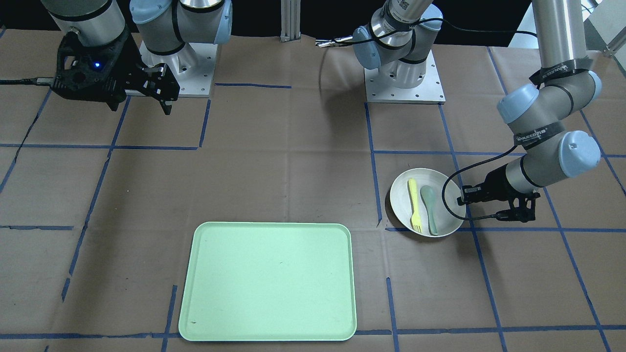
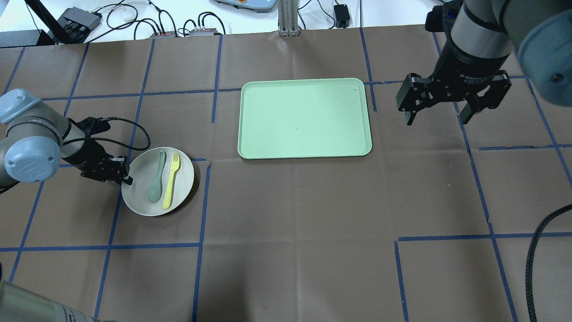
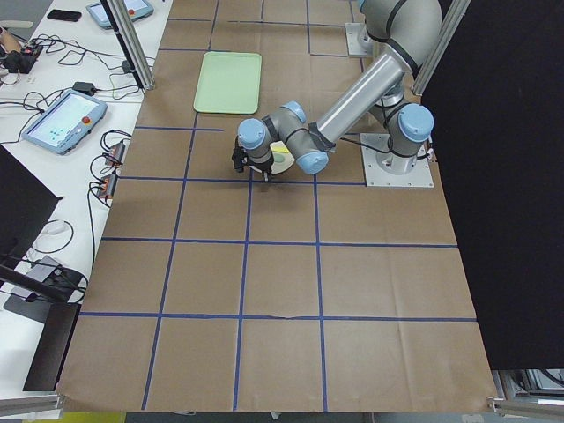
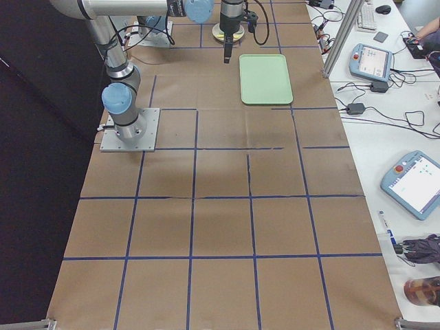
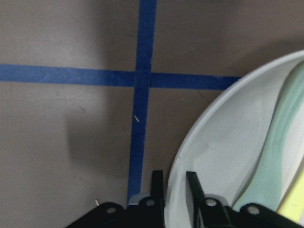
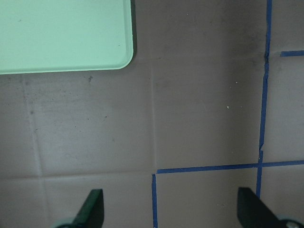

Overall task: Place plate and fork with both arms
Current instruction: 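Slide the plate with the left gripper onto the light-green tray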

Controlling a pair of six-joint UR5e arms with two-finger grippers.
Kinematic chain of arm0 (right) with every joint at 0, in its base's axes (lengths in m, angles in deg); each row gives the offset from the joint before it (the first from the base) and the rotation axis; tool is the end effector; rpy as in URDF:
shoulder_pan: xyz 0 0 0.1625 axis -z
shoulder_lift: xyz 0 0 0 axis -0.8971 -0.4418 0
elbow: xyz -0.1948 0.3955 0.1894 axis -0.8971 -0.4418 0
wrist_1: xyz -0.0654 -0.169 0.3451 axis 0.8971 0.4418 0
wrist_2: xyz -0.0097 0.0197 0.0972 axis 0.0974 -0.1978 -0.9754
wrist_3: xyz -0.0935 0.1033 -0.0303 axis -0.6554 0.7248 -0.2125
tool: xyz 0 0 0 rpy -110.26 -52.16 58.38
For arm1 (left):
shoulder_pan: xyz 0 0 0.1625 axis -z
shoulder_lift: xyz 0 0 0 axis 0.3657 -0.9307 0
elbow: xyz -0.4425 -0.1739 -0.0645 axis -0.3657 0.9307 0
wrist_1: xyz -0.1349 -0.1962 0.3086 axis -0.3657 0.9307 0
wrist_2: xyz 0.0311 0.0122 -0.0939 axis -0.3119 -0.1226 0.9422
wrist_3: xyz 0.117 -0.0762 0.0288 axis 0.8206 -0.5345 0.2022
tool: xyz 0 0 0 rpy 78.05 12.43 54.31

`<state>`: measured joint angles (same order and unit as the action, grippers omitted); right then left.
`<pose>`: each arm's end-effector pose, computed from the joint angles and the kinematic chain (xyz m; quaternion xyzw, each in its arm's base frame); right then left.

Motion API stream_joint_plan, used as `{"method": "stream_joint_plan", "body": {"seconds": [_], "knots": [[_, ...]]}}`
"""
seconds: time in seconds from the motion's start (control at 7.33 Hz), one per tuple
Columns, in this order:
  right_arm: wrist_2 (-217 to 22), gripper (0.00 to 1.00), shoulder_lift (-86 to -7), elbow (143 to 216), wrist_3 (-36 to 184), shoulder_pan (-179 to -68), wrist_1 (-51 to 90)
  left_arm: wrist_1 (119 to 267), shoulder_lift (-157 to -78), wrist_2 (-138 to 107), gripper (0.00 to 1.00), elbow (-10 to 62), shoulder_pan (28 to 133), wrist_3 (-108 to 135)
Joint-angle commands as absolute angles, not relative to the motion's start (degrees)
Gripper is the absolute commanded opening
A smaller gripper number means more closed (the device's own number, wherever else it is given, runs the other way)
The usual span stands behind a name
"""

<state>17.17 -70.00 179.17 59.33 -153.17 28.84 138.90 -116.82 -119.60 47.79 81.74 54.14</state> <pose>0.1247 -0.4323 0.4965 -0.0219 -0.9993 -0.0266 0.0146 0.1118 -0.5025 0.2096 0.0434 -0.9896 -0.0771 0.1137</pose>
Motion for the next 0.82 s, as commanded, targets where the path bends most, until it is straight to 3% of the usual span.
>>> {"method": "stream_joint_plan", "body": {"seconds": [0.0,0.41,0.68], "knots": [[17.2,1.00,-70.0,179.2,59.3,-153.2,28.8,139.0,-115.7,-119.2,0.00,47.8,82.1,54.1],[17.2,1.00,-70.0,179.1,59.3,-153.2,28.9,138.9,-115.0,-111.5,0.00,45.4,86.5,53.4],[17.2,1.00,-70.0,179.2,59.3,-153.2,28.9,138.3,-115.7,-111.4,0.00,40.1,98.6,45.5]]}}
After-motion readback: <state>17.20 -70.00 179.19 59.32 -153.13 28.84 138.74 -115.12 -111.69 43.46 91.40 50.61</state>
